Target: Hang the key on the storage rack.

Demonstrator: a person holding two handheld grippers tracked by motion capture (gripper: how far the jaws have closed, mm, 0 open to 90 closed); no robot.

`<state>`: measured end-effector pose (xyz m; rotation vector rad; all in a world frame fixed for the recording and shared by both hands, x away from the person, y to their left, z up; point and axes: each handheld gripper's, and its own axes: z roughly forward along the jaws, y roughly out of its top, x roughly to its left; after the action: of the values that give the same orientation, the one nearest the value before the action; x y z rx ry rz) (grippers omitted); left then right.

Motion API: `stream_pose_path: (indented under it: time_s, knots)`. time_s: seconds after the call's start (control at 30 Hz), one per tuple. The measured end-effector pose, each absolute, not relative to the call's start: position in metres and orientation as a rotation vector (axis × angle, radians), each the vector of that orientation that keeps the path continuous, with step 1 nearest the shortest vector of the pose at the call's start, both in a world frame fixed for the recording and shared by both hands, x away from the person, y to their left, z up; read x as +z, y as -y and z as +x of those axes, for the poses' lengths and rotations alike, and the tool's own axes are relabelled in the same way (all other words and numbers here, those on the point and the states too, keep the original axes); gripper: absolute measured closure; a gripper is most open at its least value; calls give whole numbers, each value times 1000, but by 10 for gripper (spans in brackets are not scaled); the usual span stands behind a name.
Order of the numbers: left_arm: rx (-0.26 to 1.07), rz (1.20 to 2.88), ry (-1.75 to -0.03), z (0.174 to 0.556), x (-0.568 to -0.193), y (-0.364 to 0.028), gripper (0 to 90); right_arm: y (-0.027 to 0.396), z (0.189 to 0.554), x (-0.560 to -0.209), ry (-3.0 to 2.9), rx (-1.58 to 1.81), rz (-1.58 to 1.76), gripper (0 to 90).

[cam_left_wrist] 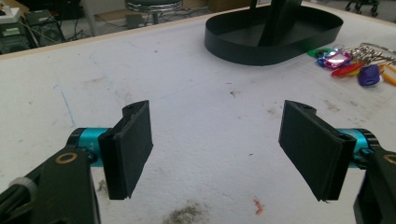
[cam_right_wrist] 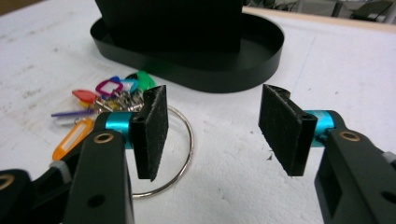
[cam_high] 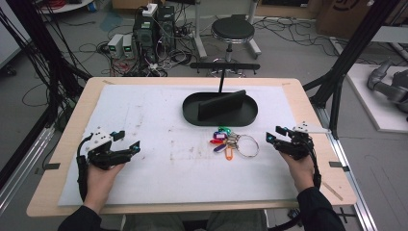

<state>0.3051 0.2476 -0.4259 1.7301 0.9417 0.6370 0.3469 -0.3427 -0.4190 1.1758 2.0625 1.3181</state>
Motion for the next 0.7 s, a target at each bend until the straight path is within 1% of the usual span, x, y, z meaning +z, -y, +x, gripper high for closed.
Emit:
stream_pose_path:
  time_s: [0.1,0.33,0.5,0.7]
  knots:
    - [641,1740,-931,304,-427,-247,258,339,350,-422,-2105,1308,1171,471]
    - [637,1751,-936,305,-429,-248,259,325,359,-434,-2252,1203,1162,621]
    - [632,1760,-928,305,-430,-244,261,320,367,-441,-2293,1148,1192,656]
    - [632,1784,-914,306,-431,-239,262,313,373,-446,-2317,1111,1203,672]
